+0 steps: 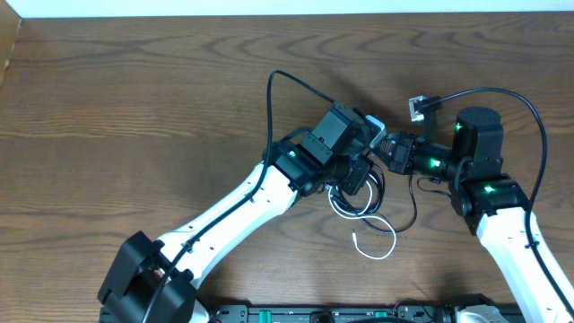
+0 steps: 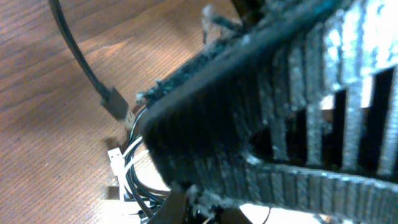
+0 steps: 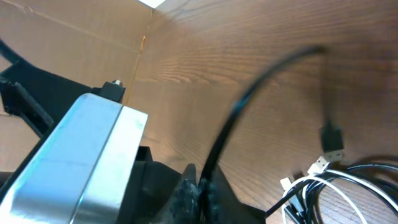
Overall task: Untangle cables
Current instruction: 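Pull the black cable leftward with the left gripper, stretching it out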
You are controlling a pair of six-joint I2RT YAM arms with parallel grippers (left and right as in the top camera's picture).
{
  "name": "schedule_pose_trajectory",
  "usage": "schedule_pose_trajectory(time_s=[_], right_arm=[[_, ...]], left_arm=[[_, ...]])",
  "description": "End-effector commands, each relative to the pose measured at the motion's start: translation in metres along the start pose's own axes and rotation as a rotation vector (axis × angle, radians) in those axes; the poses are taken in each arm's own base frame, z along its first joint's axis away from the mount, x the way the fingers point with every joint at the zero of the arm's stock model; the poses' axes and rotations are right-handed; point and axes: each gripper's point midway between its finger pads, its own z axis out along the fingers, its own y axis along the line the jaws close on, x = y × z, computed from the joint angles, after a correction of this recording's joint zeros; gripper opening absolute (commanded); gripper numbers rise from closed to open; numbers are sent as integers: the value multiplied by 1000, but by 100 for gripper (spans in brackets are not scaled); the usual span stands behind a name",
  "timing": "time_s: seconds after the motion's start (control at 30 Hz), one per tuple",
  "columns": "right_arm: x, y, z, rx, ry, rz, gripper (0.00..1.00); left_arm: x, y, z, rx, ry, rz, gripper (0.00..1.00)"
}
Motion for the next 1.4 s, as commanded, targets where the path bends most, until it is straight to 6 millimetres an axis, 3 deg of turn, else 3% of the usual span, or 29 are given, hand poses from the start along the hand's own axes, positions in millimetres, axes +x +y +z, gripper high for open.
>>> schedule_pose_trajectory(time_s=[0.0, 0.03, 0.1, 0.23, 0.3, 0.53, 0.67, 0.83, 1.13, 1.27, 1.37], right_arm=[[-1, 7, -2, -15, 3, -16, 22], [0, 2, -2, 11, 1, -19, 34], [3, -19, -3, 118, -6, -5, 47], [19, -79, -18, 437, -2, 87, 62], [29, -93, -21, 500, 40, 54, 65], [59, -105, -3, 447, 186, 36, 55], [73, -116, 9, 458, 258, 13, 55], [93, -131, 24, 469, 346, 24, 58], [120, -149, 50, 469, 444, 33, 53], [123, -149, 59, 461, 450, 2, 41], [123, -158, 60, 525, 438, -2, 12]], left_arm=[[2, 7, 2, -32, 10, -3, 7], [4, 13, 2, -68, 15, -5, 7], [7, 30, -2, -164, 24, -12, 7], [4, 41, -19, -223, 3, -20, 7], [-5, 36, -34, -217, -41, -15, 7], [-36, 7, -98, -148, -242, -70, 7], [-44, -10, -124, -82, -309, -85, 8], [-48, -17, -144, -64, -362, -108, 8], [-58, -26, -169, -42, -446, -88, 8], [-61, -29, -177, -28, -474, -107, 8], [-63, -31, -182, -24, -492, -102, 8]])
